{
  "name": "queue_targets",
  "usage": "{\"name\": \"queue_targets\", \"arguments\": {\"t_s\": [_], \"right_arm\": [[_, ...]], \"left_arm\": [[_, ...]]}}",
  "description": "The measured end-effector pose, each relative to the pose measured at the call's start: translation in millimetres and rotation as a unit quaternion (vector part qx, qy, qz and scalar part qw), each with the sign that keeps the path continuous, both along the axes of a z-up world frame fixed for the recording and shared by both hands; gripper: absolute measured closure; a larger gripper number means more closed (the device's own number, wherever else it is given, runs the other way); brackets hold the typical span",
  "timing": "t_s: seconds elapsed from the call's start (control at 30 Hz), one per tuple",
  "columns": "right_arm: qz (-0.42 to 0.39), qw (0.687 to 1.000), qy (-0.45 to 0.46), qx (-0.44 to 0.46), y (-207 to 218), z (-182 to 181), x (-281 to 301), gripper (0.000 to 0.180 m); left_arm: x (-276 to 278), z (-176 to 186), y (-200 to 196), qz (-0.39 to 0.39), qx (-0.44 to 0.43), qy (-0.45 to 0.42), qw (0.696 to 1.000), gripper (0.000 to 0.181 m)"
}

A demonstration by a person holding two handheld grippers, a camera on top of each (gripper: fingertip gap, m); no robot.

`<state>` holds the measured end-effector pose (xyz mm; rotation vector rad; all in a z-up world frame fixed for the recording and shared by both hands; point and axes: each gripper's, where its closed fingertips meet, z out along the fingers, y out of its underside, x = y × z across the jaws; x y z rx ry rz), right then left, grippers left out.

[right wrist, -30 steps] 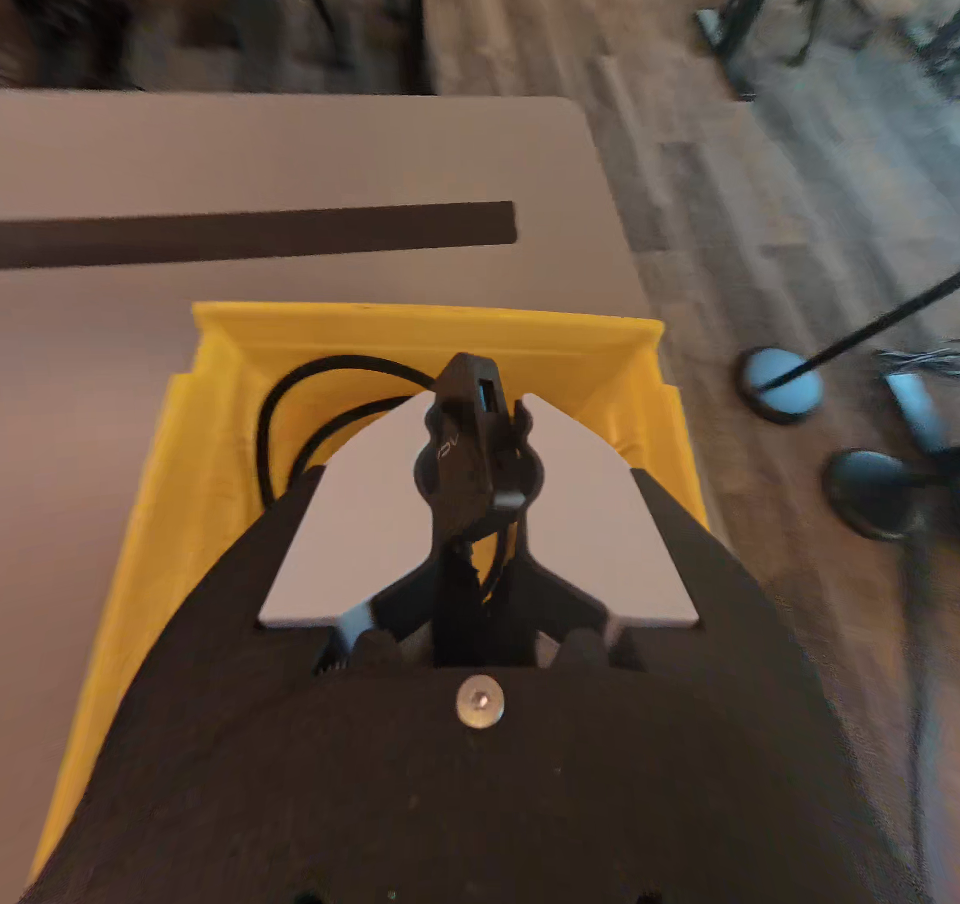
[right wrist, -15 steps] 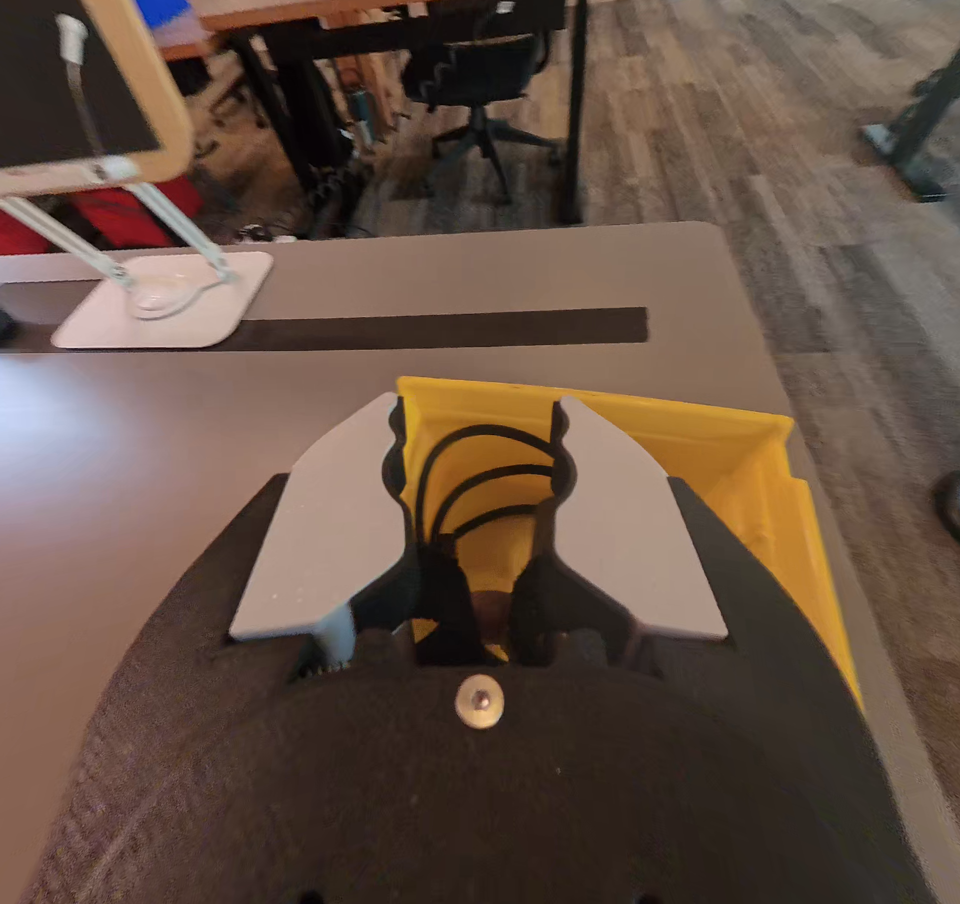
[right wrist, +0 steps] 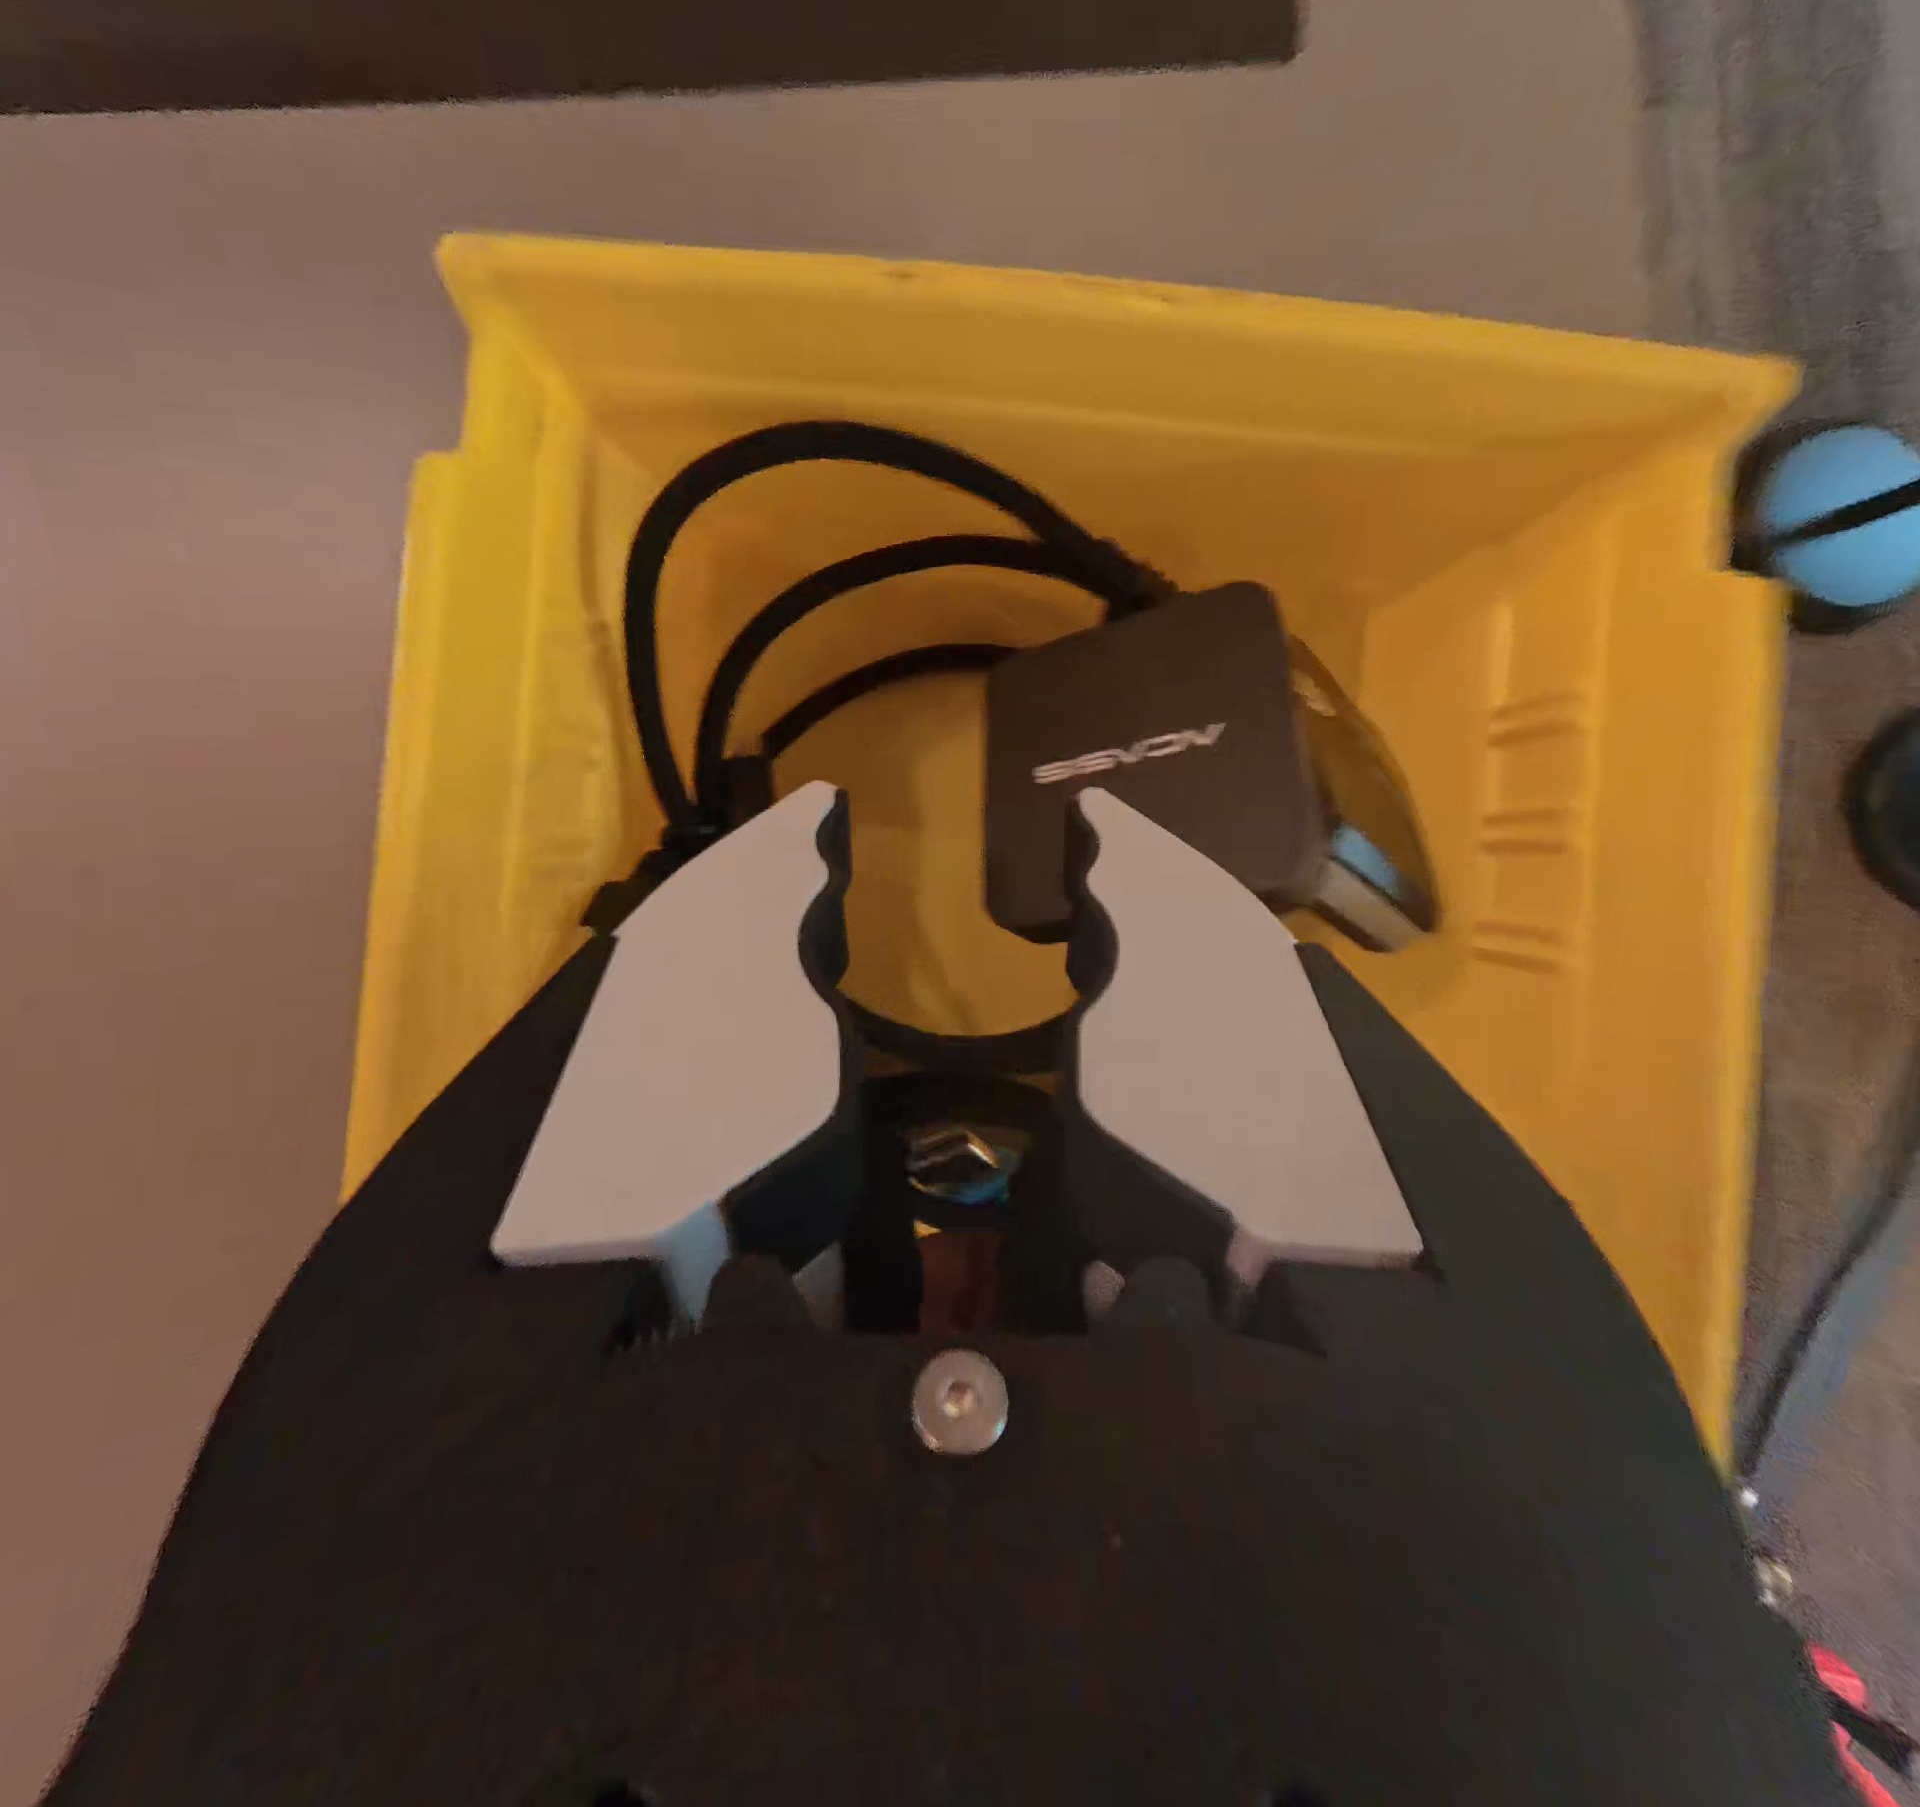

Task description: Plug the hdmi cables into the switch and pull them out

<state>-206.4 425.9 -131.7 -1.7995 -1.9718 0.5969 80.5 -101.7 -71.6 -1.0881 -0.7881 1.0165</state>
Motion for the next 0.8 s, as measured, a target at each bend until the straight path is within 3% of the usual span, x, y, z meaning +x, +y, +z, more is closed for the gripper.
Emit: {"name": "queue_targets", "arguments": {"t_s": [0.1,0.3,0.47,0.6,0.73,0.8], "right_arm": [[0.033,0.999,-0.032,-0.011,-14,-13,0,0.151],[0.07,0.996,0.027,-0.055,-37,7,-11,0.145],[0.002,0.997,0.08,-0.013,-3,36,-4,0.127],[-0.046,0.998,0.034,0.009,25,22,13,0.117],[-0.004,0.998,-0.043,-0.036,9,-10,20,0.133],[0.006,0.998,-0.064,-0.01,9,-16,21,0.144]], "left_arm": [[0,0,0,0.0,0.0,0.0,1.0,0.153],[0,1,0,0.0,0.003,0.002,1.0,0.153],[1,1,0,-0.001,0.005,0.002,1.0,0.153],[1,1,0,0.0,0.002,0.004,1.0,0.153],[1,1,1,0.001,-0.001,0.003,1.0,0.153],[1,1,1,0.001,0.0,0.003,1.0,0.153]]}}
